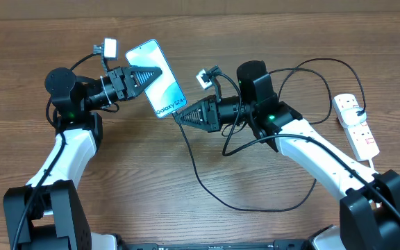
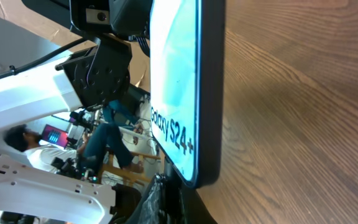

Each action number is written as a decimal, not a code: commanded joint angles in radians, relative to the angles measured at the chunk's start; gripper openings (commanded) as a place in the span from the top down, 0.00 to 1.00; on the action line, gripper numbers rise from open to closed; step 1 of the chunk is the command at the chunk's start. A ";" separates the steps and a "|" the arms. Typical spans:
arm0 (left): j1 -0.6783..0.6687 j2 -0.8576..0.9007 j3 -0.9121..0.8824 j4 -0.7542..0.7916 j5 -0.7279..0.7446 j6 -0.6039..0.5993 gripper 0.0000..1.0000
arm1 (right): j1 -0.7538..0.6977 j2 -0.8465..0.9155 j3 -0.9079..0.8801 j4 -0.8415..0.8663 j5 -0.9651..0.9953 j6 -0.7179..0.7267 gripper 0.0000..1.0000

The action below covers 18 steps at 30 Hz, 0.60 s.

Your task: Plug charger to phone and switch on socket

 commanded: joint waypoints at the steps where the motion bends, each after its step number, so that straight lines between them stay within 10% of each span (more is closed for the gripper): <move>1: -0.031 -0.006 0.012 0.001 0.135 0.005 0.96 | 0.002 -0.023 0.017 0.038 0.079 -0.025 0.95; 12: -0.027 -0.006 0.012 -0.082 0.087 0.139 0.96 | -0.021 -0.024 0.017 -0.297 0.126 -0.286 0.64; 18: -0.027 -0.006 0.012 -0.350 -0.022 0.306 0.96 | -0.023 -0.079 0.017 -0.516 0.166 -0.393 0.30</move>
